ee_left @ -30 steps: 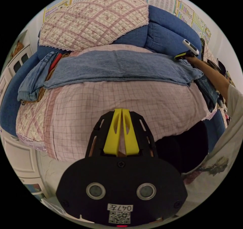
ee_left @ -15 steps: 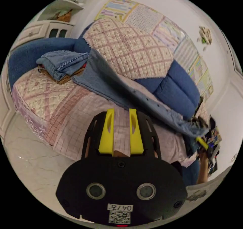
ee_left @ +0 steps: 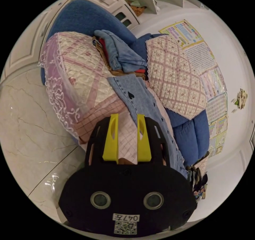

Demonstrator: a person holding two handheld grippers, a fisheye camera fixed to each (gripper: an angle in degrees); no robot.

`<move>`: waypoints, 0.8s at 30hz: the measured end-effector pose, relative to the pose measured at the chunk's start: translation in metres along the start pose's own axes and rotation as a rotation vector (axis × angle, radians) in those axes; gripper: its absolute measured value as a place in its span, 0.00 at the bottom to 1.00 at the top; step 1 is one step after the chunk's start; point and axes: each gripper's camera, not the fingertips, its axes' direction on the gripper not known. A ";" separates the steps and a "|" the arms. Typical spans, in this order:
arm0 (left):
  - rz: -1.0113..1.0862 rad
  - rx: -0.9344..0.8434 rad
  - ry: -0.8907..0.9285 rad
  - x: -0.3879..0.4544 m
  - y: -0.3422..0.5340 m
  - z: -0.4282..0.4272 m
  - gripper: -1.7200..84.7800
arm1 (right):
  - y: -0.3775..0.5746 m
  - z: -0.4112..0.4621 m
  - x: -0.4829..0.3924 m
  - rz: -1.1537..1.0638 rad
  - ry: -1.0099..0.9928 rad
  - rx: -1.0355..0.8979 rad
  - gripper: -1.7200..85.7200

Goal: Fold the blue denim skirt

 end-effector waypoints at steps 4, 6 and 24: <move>0.005 -0.054 0.039 0.016 -0.081 0.027 0.14 | 0.025 -0.016 0.011 0.030 -0.021 -0.001 0.01; -0.015 -0.077 -0.018 0.028 -0.126 0.052 0.15 | 0.041 -0.027 0.018 0.057 -0.033 0.003 0.02; 0.166 0.049 0.131 0.217 -0.282 0.023 0.01 | 0.180 -0.136 0.040 -0.020 0.019 -0.005 0.01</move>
